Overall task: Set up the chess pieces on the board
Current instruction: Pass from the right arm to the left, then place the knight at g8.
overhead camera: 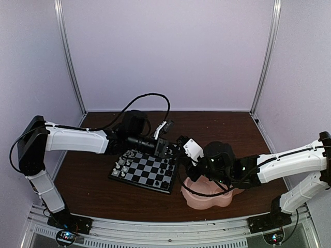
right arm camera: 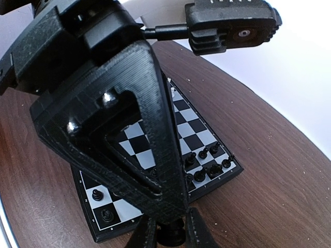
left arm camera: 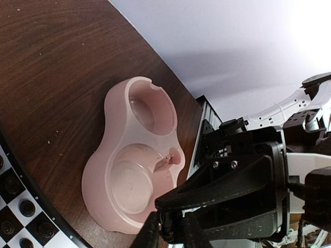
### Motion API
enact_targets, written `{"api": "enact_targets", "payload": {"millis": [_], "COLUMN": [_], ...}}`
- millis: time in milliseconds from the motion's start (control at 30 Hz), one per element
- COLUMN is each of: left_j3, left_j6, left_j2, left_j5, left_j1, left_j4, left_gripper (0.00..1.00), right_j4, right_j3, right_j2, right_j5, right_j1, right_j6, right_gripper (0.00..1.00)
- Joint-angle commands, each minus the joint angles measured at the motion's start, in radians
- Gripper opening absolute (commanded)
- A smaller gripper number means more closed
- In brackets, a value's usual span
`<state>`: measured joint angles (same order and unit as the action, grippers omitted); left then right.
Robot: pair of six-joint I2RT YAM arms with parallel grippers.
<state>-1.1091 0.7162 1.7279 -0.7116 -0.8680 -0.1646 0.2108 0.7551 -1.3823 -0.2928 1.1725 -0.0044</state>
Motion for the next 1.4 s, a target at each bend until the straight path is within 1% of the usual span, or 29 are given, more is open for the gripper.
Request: {"api": "enact_targets", "payload": {"millis": [0, 100, 167, 233, 333, 400, 433, 500, 567, 633, 733, 800, 867, 1000, 1133, 1267, 1367], "left_j3": [-0.026, -0.027, -0.027, -0.027, -0.027, -0.028, -0.032, -0.051, -0.074, -0.093, -0.155, -0.214, -0.259, -0.271, -0.275, -0.274, -0.276], "left_j6": [-0.004, -0.008, -0.011, -0.013, -0.019, -0.03, -0.044, -0.102, -0.192, -0.259, -0.343, -0.398, -0.429, -0.438, -0.455, -0.462, -0.456], "left_j2": [0.015, 0.015, 0.015, 0.015, 0.012, 0.008, 0.004, -0.009, -0.03, -0.049, -0.05, -0.031, -0.009, 0.012, 0.036, 0.07, 0.092], "left_j5": [-0.021, -0.021, -0.018, -0.017, -0.012, -0.005, 0.004, 0.05, 0.137, 0.227, 0.335, 0.424, 0.497, 0.547, 0.6, 0.656, 0.673], "left_j1": [-0.006, -0.006, -0.006, -0.006, -0.008, -0.008, -0.008, -0.008, -0.008, -0.012, -0.026, -0.049, -0.072, -0.088, -0.113, -0.138, -0.15], "left_j4": [-0.037, -0.034, -0.029, -0.025, -0.019, -0.005, 0.012, 0.104, 0.23, 0.329, 0.479, 0.6, 0.679, 0.697, 0.7, 0.7, 0.695], "left_gripper": [0.11, 0.02, 0.0, 0.0, 0.0, 0.0, 0.0, 0.0, 0.0, 0.0, 0.0, 0.0, 0.0, 0.0, 0.0, 0.0, 0.0], "right_j4": [0.001, 0.005, 0.008, 0.01, 0.014, 0.021, 0.025, 0.031, 0.034, 0.034, 0.046, 0.071, 0.091, 0.076, -0.025, -0.165, -0.191], "right_j3": [0.022, 0.02, 0.019, 0.017, 0.015, 0.009, 0.002, -0.014, -0.034, -0.056, -0.104, -0.151, -0.208, -0.281, -0.305, -0.258, -0.241], "right_j2": [-0.007, -0.008, -0.007, -0.009, -0.009, -0.001, 0.006, 0.027, 0.06, 0.1, 0.18, 0.249, 0.325, 0.479, 0.594, 0.591, 0.557], "right_j5": [-0.042, -0.042, -0.042, -0.046, -0.052, -0.052, -0.05, -0.036, -0.025, -0.021, -0.045, -0.1, -0.183, -0.35, -0.394, -0.398, -0.395], "right_j1": [0.007, 0.007, 0.007, 0.007, 0.007, 0.007, 0.007, 0.007, 0.007, 0.007, 0.005, 0.003, 0.001, -0.01, -0.059, -0.102, -0.115], "right_j6": [0.004, 0.004, 0.004, 0.004, 0.032, 0.037, 0.038, 0.042, 0.049, 0.058, 0.082, 0.1, 0.118, 0.175, 0.255, 0.308, 0.318], "right_gripper": [0.13, 0.15, 0.17, 0.19, 0.26, 0.35, 0.42, 0.54, 0.61, 0.64, 0.65, 0.68, 0.7, 0.75, 0.83, 0.85, 0.96]}}
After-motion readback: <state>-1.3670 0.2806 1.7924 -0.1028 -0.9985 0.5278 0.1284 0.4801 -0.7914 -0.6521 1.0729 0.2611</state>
